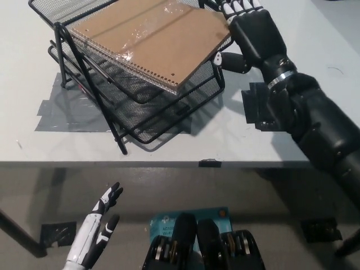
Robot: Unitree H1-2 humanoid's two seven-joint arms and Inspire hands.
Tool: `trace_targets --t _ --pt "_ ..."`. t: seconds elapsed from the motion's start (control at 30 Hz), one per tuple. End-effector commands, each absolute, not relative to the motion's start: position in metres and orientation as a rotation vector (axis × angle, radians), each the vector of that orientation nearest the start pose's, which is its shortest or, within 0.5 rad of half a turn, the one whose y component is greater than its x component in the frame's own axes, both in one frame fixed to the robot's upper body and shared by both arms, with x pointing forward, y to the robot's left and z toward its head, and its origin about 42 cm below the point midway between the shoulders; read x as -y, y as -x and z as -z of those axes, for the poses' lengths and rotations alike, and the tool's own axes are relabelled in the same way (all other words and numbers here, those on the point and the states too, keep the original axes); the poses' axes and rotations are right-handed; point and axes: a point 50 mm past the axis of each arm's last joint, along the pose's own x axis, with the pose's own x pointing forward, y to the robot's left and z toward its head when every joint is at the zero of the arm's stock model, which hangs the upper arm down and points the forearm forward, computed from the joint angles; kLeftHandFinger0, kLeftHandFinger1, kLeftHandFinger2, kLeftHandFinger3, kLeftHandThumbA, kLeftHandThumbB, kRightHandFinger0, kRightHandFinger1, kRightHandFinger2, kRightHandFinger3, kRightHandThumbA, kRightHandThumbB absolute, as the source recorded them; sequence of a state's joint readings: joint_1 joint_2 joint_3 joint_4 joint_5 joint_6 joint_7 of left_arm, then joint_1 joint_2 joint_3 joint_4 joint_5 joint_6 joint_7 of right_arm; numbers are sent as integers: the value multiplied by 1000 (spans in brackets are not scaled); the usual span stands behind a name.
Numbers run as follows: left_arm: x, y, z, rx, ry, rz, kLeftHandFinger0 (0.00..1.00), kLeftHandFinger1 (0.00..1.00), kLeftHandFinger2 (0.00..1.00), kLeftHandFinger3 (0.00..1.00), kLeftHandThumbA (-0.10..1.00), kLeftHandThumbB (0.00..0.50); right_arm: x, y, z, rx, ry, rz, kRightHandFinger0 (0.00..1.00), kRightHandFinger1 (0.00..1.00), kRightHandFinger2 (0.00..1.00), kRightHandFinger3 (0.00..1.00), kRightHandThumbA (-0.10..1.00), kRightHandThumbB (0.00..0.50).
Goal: A person hands a notebook to the robot and the robot grabs it with its right hand and places it in the file tray kept in the centre of the desk infront of it.
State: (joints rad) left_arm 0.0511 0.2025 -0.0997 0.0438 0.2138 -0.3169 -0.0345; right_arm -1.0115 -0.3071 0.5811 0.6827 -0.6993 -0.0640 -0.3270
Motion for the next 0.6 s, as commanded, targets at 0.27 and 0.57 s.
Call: trace_targets --t 0.27,0.57 --pt "-248 -285 -123 305 -428 219 1000 1000 1000 1000 1000 283 193 -308 -623 417 1443 -1136 1000 1000 1000 1000 540 500" --pt "-249 -286 -121 303 -438 209 1000 1000 1000 1000 1000 277 242 -279 -639 442 1443 -979 1000 1000 1000 1000 496 500"
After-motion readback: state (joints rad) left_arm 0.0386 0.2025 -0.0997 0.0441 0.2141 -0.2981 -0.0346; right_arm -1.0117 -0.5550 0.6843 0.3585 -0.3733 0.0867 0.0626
